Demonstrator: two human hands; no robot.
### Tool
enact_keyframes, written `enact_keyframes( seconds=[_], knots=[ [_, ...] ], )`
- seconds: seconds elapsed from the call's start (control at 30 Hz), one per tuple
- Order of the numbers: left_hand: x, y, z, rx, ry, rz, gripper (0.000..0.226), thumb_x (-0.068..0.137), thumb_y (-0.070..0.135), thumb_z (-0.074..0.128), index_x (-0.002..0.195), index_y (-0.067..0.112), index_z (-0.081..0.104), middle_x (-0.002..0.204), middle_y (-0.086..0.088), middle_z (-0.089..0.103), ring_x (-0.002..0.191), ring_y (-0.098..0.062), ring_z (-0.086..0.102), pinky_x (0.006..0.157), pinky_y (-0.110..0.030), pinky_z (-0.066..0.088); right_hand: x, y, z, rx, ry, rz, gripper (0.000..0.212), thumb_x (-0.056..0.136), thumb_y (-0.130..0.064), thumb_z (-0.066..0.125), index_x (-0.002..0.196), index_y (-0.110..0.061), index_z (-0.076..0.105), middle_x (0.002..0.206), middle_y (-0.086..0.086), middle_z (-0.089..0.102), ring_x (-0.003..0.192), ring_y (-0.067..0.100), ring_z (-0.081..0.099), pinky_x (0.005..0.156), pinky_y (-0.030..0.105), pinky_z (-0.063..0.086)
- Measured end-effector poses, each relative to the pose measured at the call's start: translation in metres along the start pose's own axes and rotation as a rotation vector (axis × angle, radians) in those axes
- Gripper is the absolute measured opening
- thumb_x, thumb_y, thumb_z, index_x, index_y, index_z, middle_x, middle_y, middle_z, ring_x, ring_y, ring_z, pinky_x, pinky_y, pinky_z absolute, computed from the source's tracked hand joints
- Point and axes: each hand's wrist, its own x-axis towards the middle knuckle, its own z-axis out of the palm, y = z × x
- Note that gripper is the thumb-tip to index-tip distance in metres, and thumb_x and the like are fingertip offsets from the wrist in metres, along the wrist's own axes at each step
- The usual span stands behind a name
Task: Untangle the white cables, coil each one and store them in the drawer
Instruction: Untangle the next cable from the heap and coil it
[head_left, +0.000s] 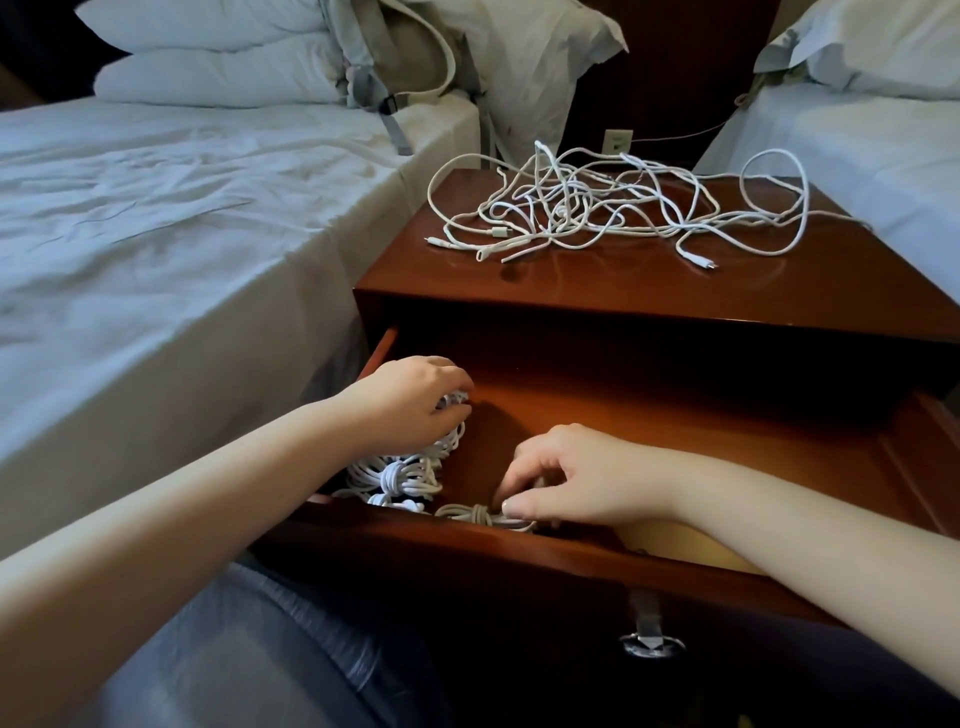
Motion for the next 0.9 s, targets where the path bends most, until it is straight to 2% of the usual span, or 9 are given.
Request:
enact_keyframes(
  seconds=[0.13,0.2,0.27,0.33,0.4,0.5,0.6,0.73,0.9],
  knots=[
    [0.0,0.0,0.001,-0.002,0.009,-0.001,0.034,0.097,0.029,0.046,0.128,0.019,0.055,0.132,0.005,0.052,0.122,-0.01,0.047,0.1,-0.024,0.018,0.001,0.002,-0.001,0.005,0.035,-0.002,0.023,0.09,-0.031,0.06,0.11,-0.022,0.07,0.103,-0.013,0.066,0.09,-0.002,0.059,0.083,0.015,0.045],
    [0.0,0.0,0.001,-0.006,0.04,-0.008,0.033,0.096,0.028,0.047,0.127,0.018,0.055,0.131,0.004,0.053,0.122,-0.012,0.048,0.099,-0.024,0.021,0.001,0.002,-0.003,0.024,0.095,-0.016,0.018,0.09,-0.027,0.061,0.105,-0.023,0.07,0.094,-0.012,0.067,0.082,0.0,0.062,0.077,0.011,0.045],
    [0.002,0.0,-0.002,-0.017,0.085,-0.009,0.033,0.095,0.026,0.049,0.125,0.014,0.057,0.127,0.0,0.056,0.117,-0.017,0.052,0.099,-0.03,0.033,0.002,0.003,-0.008,0.061,0.2,-0.023,0.014,0.088,-0.022,0.063,0.1,-0.023,0.071,0.082,-0.015,0.065,0.068,-0.005,0.062,0.068,0.007,0.043],
    [0.008,0.003,-0.007,-0.04,0.173,0.017,0.03,0.093,0.024,0.052,0.118,0.01,0.061,0.115,-0.005,0.062,0.105,-0.022,0.058,0.089,-0.036,0.045,0.003,0.006,-0.019,0.083,0.347,-0.022,0.014,0.087,-0.018,0.063,0.098,-0.021,0.072,0.077,-0.018,0.063,0.066,-0.01,0.058,0.068,0.005,0.041],
    [0.018,0.011,-0.016,-0.093,0.279,0.032,0.023,0.091,0.022,0.055,0.107,0.008,0.064,0.099,-0.006,0.066,0.09,-0.023,0.061,0.079,-0.036,0.049,0.005,0.009,-0.033,0.069,0.493,-0.017,0.015,0.087,-0.015,0.063,0.098,-0.021,0.072,0.079,-0.02,0.062,0.072,-0.009,0.057,0.069,0.004,0.039],
    [0.042,0.026,-0.029,-0.143,0.409,0.013,0.019,0.089,0.021,0.056,0.098,0.008,0.066,0.086,-0.005,0.066,0.079,-0.021,0.059,0.074,-0.035,0.048,0.007,0.016,-0.059,0.047,0.673,0.005,0.015,0.088,-0.014,0.062,0.097,-0.023,0.071,0.079,-0.02,0.06,0.07,-0.005,0.054,0.068,0.011,0.039],
    [0.073,0.037,-0.039,-0.207,0.499,-0.029,0.018,0.088,0.019,0.055,0.095,0.006,0.066,0.085,-0.007,0.066,0.079,-0.022,0.058,0.071,-0.03,0.044,0.007,0.024,-0.087,0.025,0.801,0.034,0.014,0.088,-0.014,0.061,0.095,-0.022,0.071,0.074,-0.02,0.056,0.071,0.001,0.052,0.075,0.02,0.039],
    [0.116,0.048,-0.046,-0.294,0.51,-0.103,0.019,0.088,0.015,0.053,0.096,0.004,0.067,0.091,-0.009,0.066,0.086,-0.02,0.057,0.066,-0.02,0.031,0.014,0.041,-0.121,-0.002,0.929,0.069,0.013,0.087,-0.013,0.06,0.091,-0.021,0.07,0.074,-0.016,0.057,0.071,0.005,0.051,0.075,0.021,0.04],
    [0.163,0.06,-0.035,-0.354,0.499,-0.137,0.018,0.088,0.013,0.051,0.094,0.006,0.066,0.094,-0.008,0.066,0.092,-0.023,0.058,0.073,-0.024,0.038,0.035,0.075,-0.152,-0.08,1.063,0.143,0.016,0.087,-0.013,0.057,0.092,-0.024,0.069,0.089,-0.008,0.063,0.073,0.008,0.053,0.076,0.024,0.044]
  ],
)
